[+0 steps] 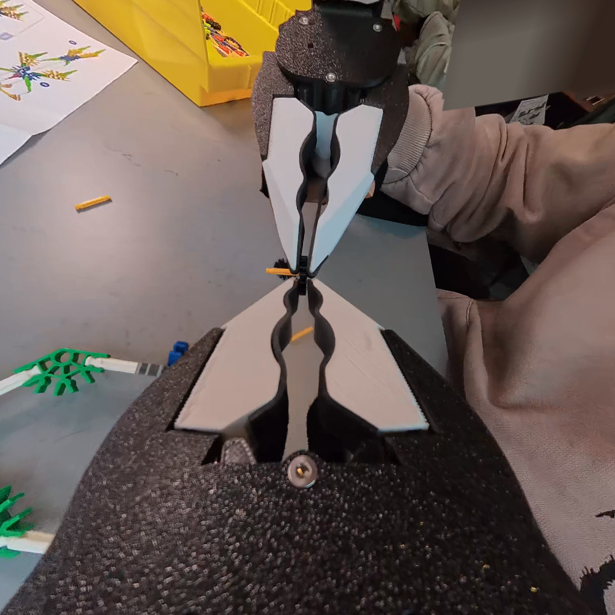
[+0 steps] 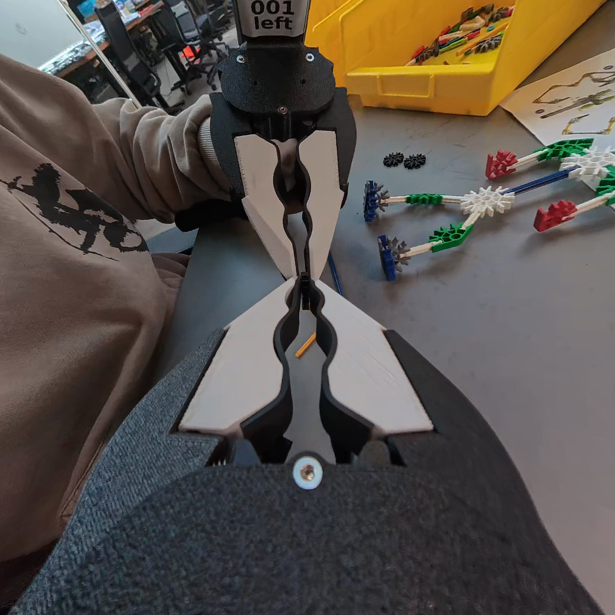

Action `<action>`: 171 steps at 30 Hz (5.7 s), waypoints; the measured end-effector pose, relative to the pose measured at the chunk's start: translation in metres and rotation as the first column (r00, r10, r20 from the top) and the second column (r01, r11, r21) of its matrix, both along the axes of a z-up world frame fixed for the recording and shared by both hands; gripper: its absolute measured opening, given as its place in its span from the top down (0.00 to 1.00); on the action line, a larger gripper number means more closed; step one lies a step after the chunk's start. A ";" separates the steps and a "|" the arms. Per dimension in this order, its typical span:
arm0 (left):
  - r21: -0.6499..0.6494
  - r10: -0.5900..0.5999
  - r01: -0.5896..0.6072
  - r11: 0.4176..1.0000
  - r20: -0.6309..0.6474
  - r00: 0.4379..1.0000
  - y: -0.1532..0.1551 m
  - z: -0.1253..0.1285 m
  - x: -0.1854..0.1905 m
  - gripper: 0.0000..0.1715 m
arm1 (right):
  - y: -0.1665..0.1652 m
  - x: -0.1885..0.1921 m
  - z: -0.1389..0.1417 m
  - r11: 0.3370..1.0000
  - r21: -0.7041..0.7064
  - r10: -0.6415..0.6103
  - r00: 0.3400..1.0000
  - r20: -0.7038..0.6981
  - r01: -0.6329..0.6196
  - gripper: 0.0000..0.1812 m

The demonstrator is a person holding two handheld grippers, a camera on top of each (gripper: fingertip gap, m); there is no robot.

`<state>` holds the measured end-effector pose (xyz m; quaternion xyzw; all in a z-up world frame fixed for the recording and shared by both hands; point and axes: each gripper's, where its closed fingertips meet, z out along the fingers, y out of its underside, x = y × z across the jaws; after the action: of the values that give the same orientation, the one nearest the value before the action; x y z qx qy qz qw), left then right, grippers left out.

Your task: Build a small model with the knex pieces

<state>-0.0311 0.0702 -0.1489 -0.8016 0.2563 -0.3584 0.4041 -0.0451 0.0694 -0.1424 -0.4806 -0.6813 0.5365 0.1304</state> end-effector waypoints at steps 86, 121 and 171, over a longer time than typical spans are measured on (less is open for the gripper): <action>-0.305 0.224 -0.069 0.950 0.509 0.831 -0.018 0.002 -0.004 0.99 | -0.004 0.009 0.002 0.972 -0.159 0.163 0.985 -0.059 -0.171 0.96; 0.002 0.033 -0.033 0.999 -0.009 0.999 -0.008 -0.024 0.002 0.99 | -0.004 0.010 -0.029 0.982 0.141 0.128 0.992 0.009 -0.128 0.99; -0.167 0.219 -0.144 0.975 0.654 0.724 0.008 0.026 -0.062 0.99 | 0.260 -0.121 -0.065 0.796 0.473 -0.479 0.870 0.113 0.377 1.00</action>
<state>-0.0930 0.0786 -0.1231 -0.6608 -0.0044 -0.5931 0.4599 -0.1664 0.3296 -0.2070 -0.6392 -0.6667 0.2677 0.2744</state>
